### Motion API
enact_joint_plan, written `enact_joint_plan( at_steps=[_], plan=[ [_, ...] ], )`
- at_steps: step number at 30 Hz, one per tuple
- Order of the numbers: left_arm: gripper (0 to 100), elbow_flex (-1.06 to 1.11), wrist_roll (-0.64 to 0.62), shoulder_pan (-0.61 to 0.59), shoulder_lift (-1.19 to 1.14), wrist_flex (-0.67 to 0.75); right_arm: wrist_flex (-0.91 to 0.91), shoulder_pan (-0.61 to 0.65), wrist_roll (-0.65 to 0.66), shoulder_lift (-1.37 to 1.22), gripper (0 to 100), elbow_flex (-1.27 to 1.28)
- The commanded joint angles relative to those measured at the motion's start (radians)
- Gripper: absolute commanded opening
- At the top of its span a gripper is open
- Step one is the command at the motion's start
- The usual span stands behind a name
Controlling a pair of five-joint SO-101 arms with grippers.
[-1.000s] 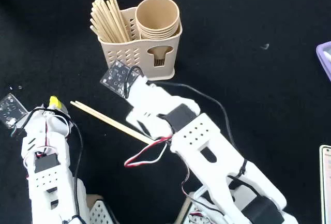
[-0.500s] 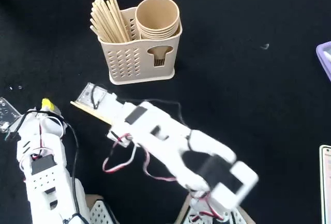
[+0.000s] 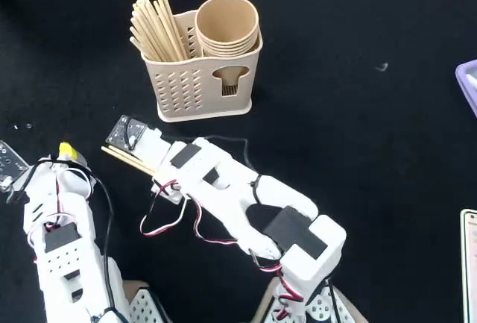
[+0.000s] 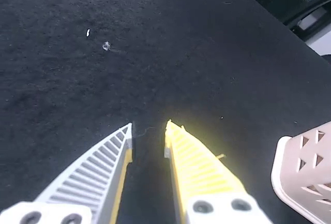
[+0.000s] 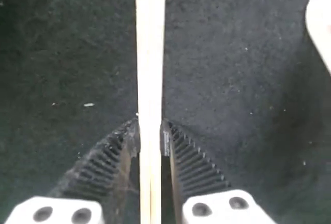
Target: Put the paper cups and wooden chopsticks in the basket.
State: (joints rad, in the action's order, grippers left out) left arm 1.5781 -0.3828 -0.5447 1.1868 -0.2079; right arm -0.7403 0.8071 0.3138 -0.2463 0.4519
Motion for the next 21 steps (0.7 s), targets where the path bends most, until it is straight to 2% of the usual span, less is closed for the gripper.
enact_joint_plan(
  at_steps=[1,13,21],
  plan=[
    [12,-0.021,-0.008,-0.002,0.015,0.021,-0.02,-0.012,0.014,0.041,1.0,0.013],
    [12,-0.021,-0.008,-0.002,0.015,0.021,0.132,-0.074,0.008,0.429,1.0,0.321],
    [12,-0.021,-0.008,-0.001,0.015,0.021,0.117,-0.097,0.008,0.671,1.1,0.367]
  ],
)
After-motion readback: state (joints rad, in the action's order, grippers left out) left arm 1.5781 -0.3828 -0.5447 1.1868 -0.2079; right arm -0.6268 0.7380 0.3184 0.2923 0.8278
